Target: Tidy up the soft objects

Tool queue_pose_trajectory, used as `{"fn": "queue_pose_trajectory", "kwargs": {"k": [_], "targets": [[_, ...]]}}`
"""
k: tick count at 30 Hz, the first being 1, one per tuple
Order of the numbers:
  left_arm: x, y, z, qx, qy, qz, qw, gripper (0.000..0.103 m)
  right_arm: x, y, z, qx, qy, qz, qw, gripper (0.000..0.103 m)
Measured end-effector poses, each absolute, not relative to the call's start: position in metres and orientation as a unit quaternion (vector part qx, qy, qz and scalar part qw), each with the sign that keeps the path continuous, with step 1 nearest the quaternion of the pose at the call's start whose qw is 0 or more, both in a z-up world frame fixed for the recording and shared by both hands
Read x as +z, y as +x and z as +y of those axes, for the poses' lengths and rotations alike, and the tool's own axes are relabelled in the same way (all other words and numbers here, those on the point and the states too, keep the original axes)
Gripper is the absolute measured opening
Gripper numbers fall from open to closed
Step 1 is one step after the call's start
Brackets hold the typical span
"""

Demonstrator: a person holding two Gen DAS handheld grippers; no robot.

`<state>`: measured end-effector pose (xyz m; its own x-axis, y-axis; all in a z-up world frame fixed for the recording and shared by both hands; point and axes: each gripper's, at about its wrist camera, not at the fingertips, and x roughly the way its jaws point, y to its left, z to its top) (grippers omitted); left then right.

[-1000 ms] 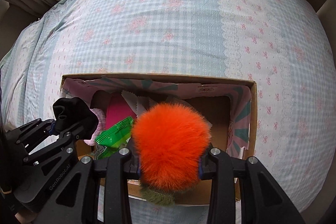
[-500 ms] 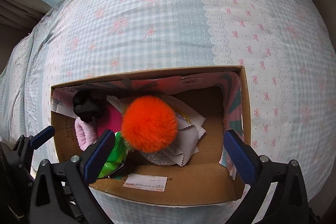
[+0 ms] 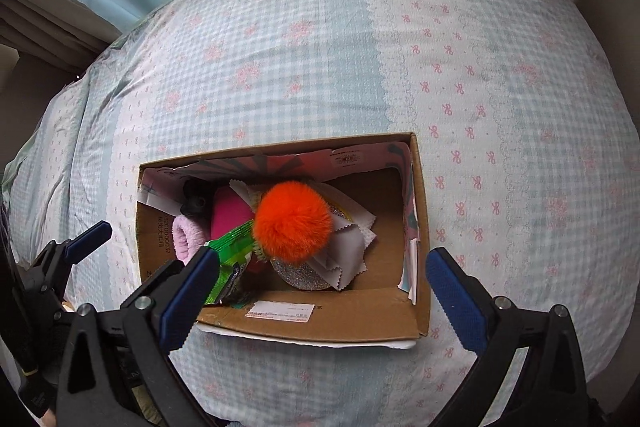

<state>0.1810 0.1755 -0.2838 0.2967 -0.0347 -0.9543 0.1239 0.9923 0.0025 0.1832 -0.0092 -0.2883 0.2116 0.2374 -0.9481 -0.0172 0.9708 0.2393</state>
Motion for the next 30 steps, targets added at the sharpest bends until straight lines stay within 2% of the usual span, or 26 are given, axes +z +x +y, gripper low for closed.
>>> {"fn": "queue_pose_trajectory", "kwargs": {"k": [7,17,23,30], "targets": [[-0.197,0.151,0.167,-0.015,0.026,0.534,0.845,0.103,-0.193,0.154,-0.047,0.078,0.061,0.559,0.823,0.103],[-0.044,0.096,0.142,0.005,-0.025,0.39,0.92,0.103,-0.067,0.095,-0.093,0.062,0.017,0.425,0.903,0.103],[-0.007,0.062,0.119,0.013,0.0,0.333,0.943,0.103,-0.03,0.064,-0.111,0.037,0.011,0.365,0.93,0.103],[0.003,0.035,0.105,0.005,-0.008,0.306,0.952,0.103,-0.024,0.038,-0.12,0.026,0.008,0.34,0.94,0.103]]}}
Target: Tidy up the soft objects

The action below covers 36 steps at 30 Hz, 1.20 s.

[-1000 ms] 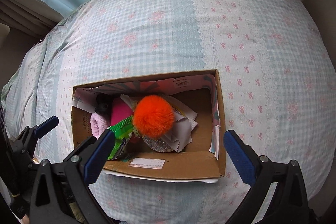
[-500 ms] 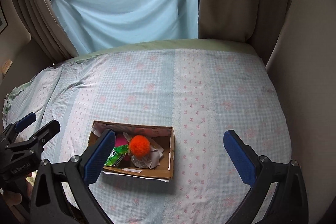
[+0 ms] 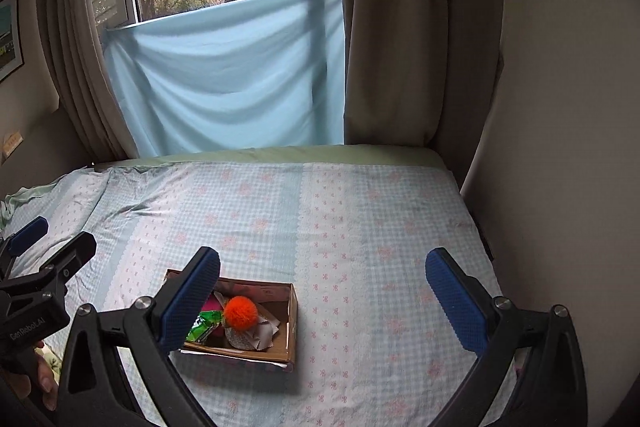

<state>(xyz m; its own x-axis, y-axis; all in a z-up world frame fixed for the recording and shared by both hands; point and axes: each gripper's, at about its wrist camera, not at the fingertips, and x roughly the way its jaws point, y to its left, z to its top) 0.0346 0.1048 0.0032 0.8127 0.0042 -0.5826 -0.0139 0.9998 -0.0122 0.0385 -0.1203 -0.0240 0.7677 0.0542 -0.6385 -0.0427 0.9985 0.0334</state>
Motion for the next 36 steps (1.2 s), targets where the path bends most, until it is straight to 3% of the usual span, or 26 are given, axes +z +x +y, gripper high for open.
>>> {"fn": "queue_pose_trajectory", "kwargs": {"k": [36], "targets": [[0.012,-0.001,0.101,0.005,-0.001,0.286,0.958,0.103,-0.019,0.009,-0.124,0.013,0.008,0.317,0.948,0.103]]}}
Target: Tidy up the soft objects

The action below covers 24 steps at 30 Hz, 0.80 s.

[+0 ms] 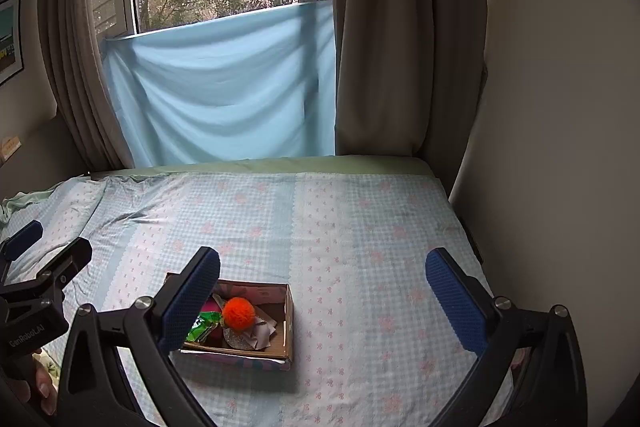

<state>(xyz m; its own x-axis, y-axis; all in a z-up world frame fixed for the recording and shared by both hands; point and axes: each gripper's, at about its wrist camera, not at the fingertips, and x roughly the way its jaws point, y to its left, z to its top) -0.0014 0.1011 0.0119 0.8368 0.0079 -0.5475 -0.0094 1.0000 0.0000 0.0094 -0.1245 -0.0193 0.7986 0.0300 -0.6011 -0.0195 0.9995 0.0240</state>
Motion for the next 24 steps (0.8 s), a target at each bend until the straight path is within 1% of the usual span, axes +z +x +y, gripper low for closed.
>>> {"fn": "queue_pose_trajectory", "kwargs": {"k": [24], "targets": [[0.0064,0.0057,0.1046,0.003,-0.006,0.291,0.957,0.103,-0.0162,0.012,-0.1242,0.011,0.009,0.317,0.948,0.103]]}}
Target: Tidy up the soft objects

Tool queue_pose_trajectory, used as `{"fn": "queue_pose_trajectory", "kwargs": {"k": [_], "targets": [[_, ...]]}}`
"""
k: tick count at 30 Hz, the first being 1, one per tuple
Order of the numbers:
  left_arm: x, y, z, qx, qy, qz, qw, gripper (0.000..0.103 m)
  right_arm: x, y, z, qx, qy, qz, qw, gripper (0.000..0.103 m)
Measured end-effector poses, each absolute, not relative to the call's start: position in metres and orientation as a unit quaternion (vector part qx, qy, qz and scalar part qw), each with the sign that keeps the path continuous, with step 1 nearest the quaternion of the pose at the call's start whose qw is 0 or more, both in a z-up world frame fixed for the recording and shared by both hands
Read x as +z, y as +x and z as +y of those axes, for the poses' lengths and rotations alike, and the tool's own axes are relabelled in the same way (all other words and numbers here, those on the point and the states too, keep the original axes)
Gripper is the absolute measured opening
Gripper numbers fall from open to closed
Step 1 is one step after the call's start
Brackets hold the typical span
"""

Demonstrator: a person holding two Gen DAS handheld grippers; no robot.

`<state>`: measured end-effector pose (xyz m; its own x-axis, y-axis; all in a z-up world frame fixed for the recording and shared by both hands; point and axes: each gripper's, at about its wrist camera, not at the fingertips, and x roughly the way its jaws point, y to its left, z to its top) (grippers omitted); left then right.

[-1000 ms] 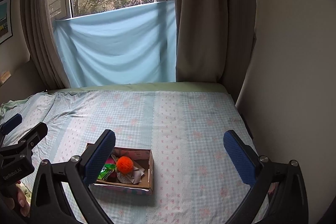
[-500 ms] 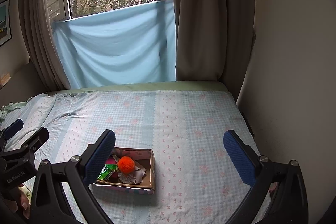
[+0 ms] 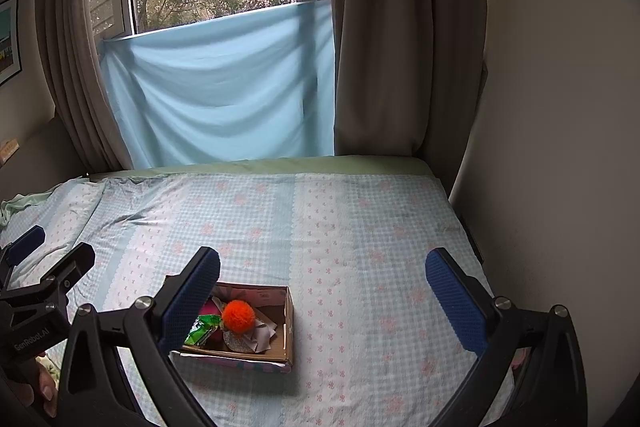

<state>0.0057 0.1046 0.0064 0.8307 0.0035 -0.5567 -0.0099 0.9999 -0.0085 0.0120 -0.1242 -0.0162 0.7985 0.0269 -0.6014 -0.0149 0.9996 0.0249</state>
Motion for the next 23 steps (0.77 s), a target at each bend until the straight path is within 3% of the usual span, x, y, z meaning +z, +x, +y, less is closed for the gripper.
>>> {"fn": "queue_pose_trajectory", "kwargs": {"k": [23], "targets": [[0.0134,-0.0012,0.1057,0.005,-0.002,0.26,0.966,0.103,-0.0173,0.0164,-0.1215,0.013,0.009,0.314,0.949,0.103]]}}
